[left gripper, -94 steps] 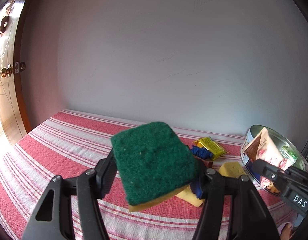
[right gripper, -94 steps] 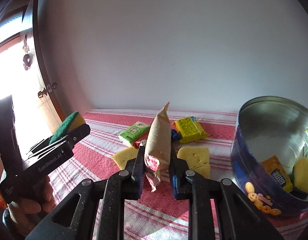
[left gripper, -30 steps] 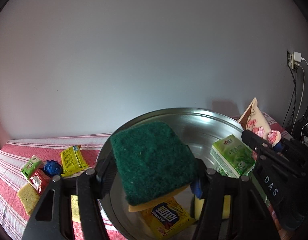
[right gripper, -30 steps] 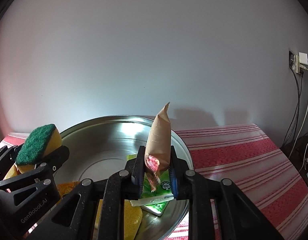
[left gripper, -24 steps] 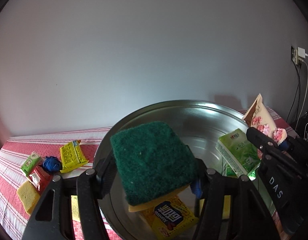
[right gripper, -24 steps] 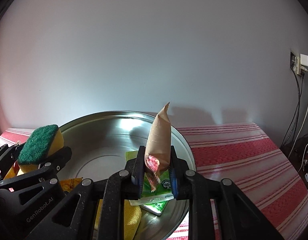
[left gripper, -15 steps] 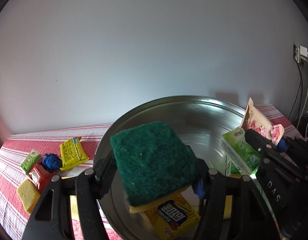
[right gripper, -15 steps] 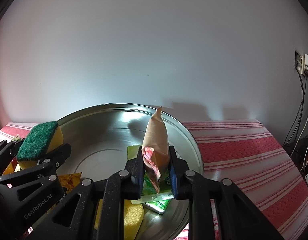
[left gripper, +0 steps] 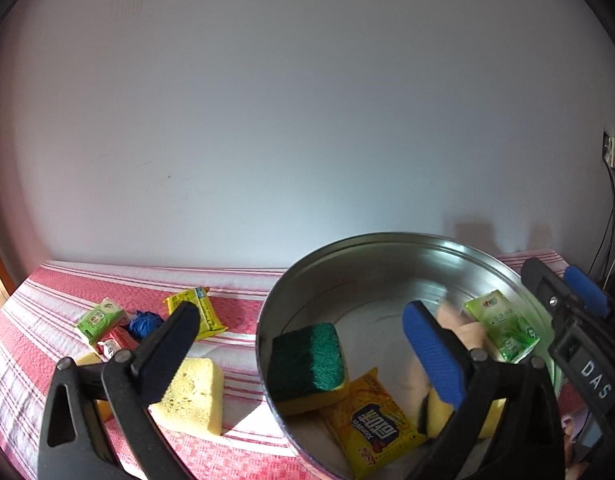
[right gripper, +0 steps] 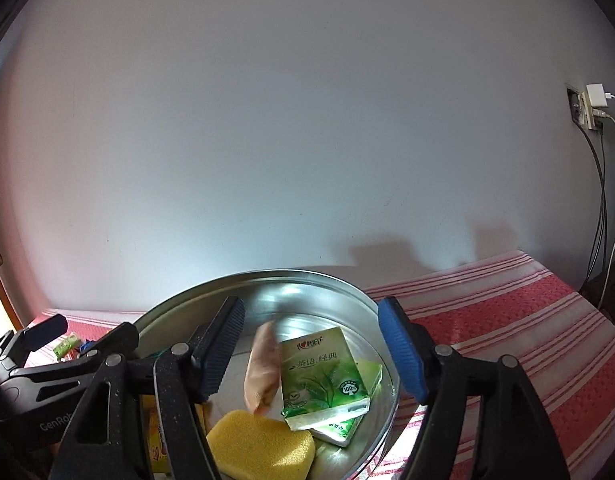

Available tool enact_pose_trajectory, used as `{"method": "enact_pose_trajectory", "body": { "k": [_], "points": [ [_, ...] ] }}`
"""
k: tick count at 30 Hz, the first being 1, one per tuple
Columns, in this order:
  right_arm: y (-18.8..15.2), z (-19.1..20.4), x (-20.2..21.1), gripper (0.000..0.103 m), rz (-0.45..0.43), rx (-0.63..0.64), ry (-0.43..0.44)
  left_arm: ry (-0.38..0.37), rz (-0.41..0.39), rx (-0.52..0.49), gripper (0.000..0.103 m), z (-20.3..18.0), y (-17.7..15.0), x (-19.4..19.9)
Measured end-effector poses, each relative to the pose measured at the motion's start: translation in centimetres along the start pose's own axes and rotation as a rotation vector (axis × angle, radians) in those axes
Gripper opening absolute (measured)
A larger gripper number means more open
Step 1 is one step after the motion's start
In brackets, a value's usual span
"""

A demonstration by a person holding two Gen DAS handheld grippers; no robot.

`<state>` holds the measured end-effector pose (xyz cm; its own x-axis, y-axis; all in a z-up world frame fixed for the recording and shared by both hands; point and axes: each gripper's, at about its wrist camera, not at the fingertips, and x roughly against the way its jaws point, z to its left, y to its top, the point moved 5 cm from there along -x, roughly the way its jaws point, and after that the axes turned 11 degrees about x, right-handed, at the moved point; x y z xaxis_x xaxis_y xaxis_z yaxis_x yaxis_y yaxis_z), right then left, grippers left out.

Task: Organize objects
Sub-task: 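Open both grippers to drop the sponge and wrapper into the tin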

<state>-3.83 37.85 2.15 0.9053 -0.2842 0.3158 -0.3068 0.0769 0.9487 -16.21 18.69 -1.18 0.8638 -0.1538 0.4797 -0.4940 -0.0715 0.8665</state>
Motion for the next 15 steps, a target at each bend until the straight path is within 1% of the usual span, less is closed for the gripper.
{"method": "enact_pose_trajectory", "body": {
  "k": [2, 4, 5, 8, 12, 15],
  "points": [
    [-0.1, 0.1, 0.5, 0.08, -0.015, -0.007, -0.019, 0.012, -0.007, -0.007, 0.103, 0.8, -0.1, 0.9],
    [-0.2, 0.2, 0.4, 0.08, -0.018, -0.009, -0.024, 0.026, -0.022, -0.01, 0.103, 1.0, -0.5, 1.8],
    [-0.2, 0.4, 0.4, 0.08, -0.019, -0.006, -0.026, 0.032, -0.031, -0.014, 0.103, 0.4, -0.4, 2.8],
    [-0.3, 0.4, 0.7, 0.08, -0.041, 0.006, -0.051, 0.047, -0.052, -0.019, 0.103, 1.2, -0.8, 3.5],
    [0.0, 0.9, 2.8, 0.08, -0.125, 0.006, -0.087, 0.076, -0.092, -0.019, 0.103, 2.7, -1.0, 4.4],
    [0.1, 1.2, 4.0, 0.083, -0.184, 0.0, -0.101, 0.094, -0.123, -0.024, 0.102, 3.8, -1.3, 4.9]
  ]
}}
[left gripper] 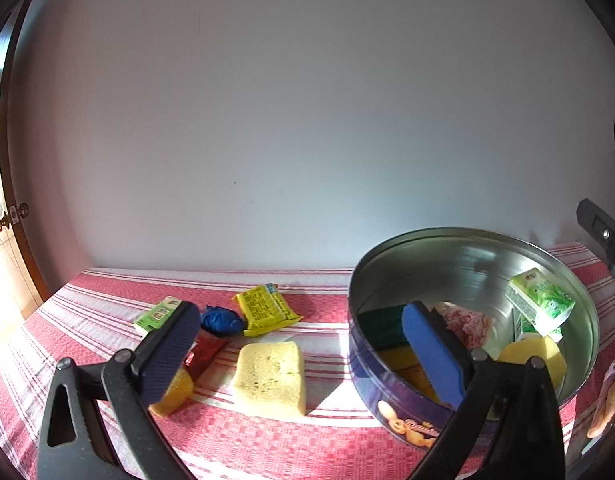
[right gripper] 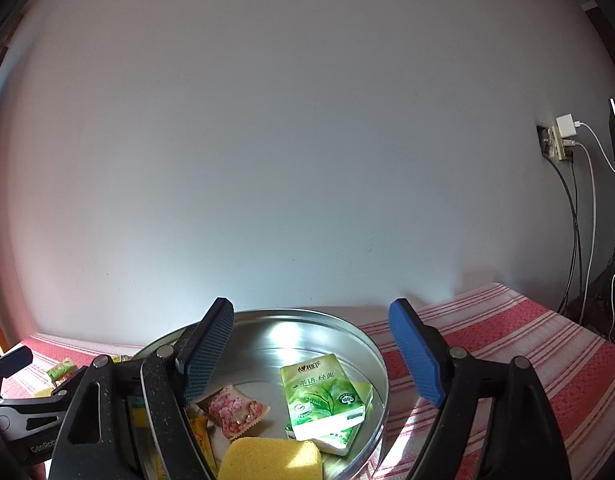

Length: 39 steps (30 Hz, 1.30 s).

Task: Organize objects
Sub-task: 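Open both grippers to drop the sponge and wrapper into the tin, then withdraw both grippers from the tin toward the yellow sponges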

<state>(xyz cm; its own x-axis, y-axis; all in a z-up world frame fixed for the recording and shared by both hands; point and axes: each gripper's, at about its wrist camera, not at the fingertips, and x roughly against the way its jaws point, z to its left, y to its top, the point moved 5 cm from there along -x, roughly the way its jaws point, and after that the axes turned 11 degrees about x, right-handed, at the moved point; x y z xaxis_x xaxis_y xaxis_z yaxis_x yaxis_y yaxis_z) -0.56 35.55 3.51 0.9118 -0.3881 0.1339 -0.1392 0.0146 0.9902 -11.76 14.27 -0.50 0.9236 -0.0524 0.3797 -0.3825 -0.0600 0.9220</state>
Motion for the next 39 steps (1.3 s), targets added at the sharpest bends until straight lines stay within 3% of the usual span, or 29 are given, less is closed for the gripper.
{"method": "enact_pose_trajectory", "body": {
  "k": [7, 18, 31, 39],
  "points": [
    [-0.7, 1.6, 0.6, 0.083, -0.005, 0.024, -0.015, 0.044, -0.023, -0.008, 0.102, 2.8, -0.7, 0.0],
    [-0.7, 3.0, 3.2, 0.083, -0.039, 0.016, -0.047, 0.043, 0.009, 0.023, 0.102, 4.9, -0.7, 0.6],
    [-1.1, 7.4, 4.6, 0.083, 0.011, 0.037, 0.027, 0.051, 0.06, 0.078, 0.102, 9.2, -1.0, 0.1],
    [-1.8, 11.3, 5.0, 0.083, 0.065, 0.045, 0.11, 0.098, 0.098, 0.131, 0.102, 13.8, -0.8, -0.1]
  ]
}}
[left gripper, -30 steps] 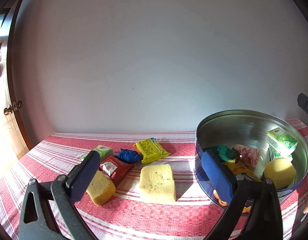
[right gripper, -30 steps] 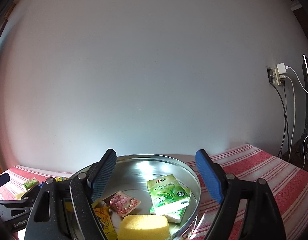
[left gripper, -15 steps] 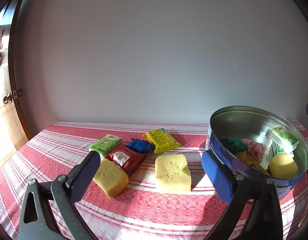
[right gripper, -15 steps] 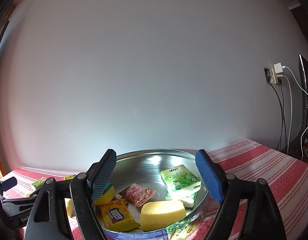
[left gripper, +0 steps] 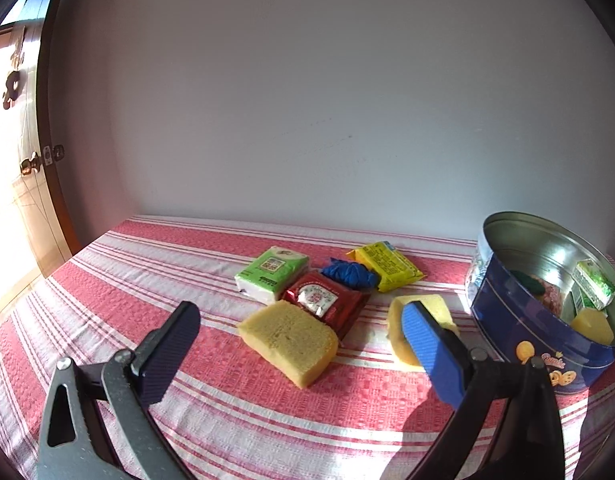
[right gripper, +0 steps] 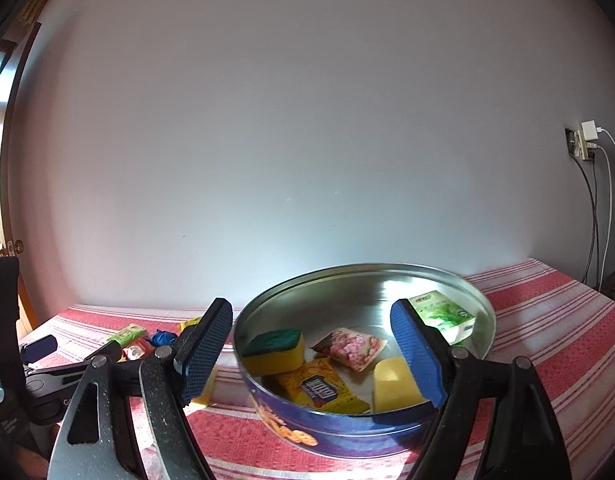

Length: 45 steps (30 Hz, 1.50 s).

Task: Organize objects
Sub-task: 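Withdraw both grippers from the tin toward the yellow sponges, then grasp a yellow sponge with the left gripper and lift it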

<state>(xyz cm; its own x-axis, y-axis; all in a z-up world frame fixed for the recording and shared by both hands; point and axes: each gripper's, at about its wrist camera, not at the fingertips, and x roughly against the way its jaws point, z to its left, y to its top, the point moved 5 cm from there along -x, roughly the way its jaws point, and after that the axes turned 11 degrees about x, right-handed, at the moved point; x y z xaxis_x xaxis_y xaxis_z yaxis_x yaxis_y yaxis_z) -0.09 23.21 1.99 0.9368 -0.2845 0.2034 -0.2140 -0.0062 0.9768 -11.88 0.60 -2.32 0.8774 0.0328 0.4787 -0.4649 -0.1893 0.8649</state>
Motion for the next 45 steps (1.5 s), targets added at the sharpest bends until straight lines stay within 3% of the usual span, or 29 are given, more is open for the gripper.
{"method": "enact_pose_trajectory", "body": {
  "k": [5, 9, 16, 19, 23, 29, 32, 34, 35, 41, 45],
  "points": [
    [-0.1, 2.9, 0.1, 0.083, 0.024, 0.03, 0.052, 0.041, 0.033, 0.035, 0.102, 2.9, 0.4, -0.8],
    [-0.3, 5.3, -0.7, 0.083, 0.069, 0.055, 0.094, 0.064, 0.127, 0.085, 0.096, 4.4, 0.2, -2.6],
    [-0.6, 7.2, -1.0, 0.083, 0.096, 0.073, 0.143, 0.07, 0.204, 0.024, 0.094, 2.8, 0.0, -5.5],
    [-0.6, 7.4, -1.6, 0.083, 0.107, 0.069, 0.16, 0.073, 0.293, 0.015, 0.095, 2.5, -0.7, -7.3],
    [-1.0, 7.0, -2.5, 0.083, 0.149, 0.04, 0.192, 0.043, 0.345, 0.093, 0.095, 3.1, -0.8, -8.8],
    [-1.5, 7.0, -3.0, 0.083, 0.198, -0.003, 0.23, -0.02, 0.411, 0.104, 0.097, 3.2, -1.2, -10.1],
    [-1.5, 7.3, -2.9, 0.083, 0.211, -0.002, 0.247, -0.044, 0.412, 0.07, 0.087, 3.2, -1.2, -9.7],
    [-1.5, 7.5, -3.0, 0.083, 0.215, 0.004, 0.252, -0.103, 0.412, 0.042, 0.071, 3.0, -1.2, -9.1],
    [-1.5, 7.6, -3.0, 0.083, 0.216, 0.007, 0.253, -0.144, 0.419, 0.035, 0.056, 2.8, -1.2, -8.9],
    [-1.6, 7.8, -3.1, 0.083, 0.236, 0.01, 0.254, -0.178, 0.418, 0.008, 0.047, 2.8, -1.0, -8.0],
    [-1.8, 8.2, -3.3, 0.083, 0.265, 0.017, 0.269, -0.198, 0.412, 0.003, 0.046, 3.5, -0.3, -7.2]
  ]
}}
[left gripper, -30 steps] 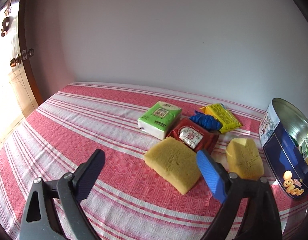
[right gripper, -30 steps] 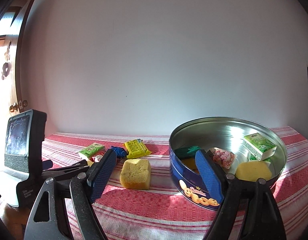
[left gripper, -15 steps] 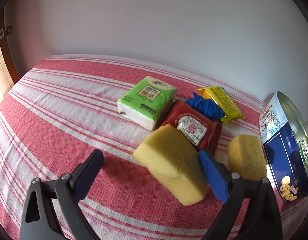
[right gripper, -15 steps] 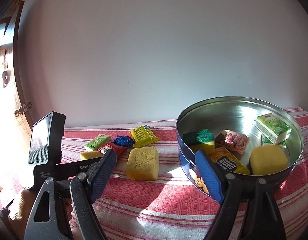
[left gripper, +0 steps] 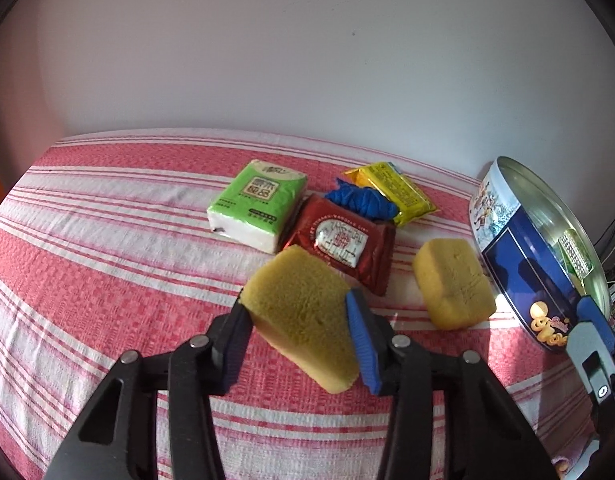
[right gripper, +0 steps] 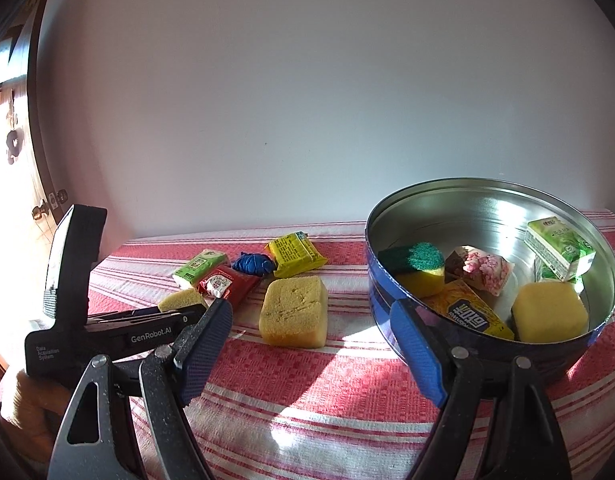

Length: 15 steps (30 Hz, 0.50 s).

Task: Organize objects
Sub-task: 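Grasp a yellow sponge with the left gripper and lift it, then grasp the other yellow sponge with right gripper while left gripper holds its sponge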

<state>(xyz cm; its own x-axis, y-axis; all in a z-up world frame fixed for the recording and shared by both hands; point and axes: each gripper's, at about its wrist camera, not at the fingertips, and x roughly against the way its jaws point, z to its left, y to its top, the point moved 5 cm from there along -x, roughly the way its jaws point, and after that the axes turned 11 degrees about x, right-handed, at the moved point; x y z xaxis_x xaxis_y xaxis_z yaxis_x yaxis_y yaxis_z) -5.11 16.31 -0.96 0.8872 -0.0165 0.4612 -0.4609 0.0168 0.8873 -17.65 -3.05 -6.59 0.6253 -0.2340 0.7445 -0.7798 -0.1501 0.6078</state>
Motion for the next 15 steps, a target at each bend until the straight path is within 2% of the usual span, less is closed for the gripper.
{"method": "enact_pose_trajectory", "body": {
  "k": [4, 8, 11, 15],
  "points": [
    [-0.2, 1.0, -0.8, 0.083, 0.04, 0.02, 0.032, 0.028, -0.067, 0.012, 0.046, 1.5, 0.8, 1.8],
    [-0.3, 2.3, -2.9, 0.083, 0.111, 0.02, 0.057, 0.031, -0.135, 0.078, 0.046, 3.7, 1.5, 3.2],
    [-0.4, 3.1, -4.9, 0.083, 0.183, 0.029, 0.036, 0.053, -0.191, 0.123, 0.046, 4.7, 2.5, 3.7],
    [-0.2, 3.5, -6.9, 0.083, 0.229, 0.028, -0.016, 0.085, -0.249, 0.145, 0.046, 5.7, 3.1, 4.9]
  ]
}}
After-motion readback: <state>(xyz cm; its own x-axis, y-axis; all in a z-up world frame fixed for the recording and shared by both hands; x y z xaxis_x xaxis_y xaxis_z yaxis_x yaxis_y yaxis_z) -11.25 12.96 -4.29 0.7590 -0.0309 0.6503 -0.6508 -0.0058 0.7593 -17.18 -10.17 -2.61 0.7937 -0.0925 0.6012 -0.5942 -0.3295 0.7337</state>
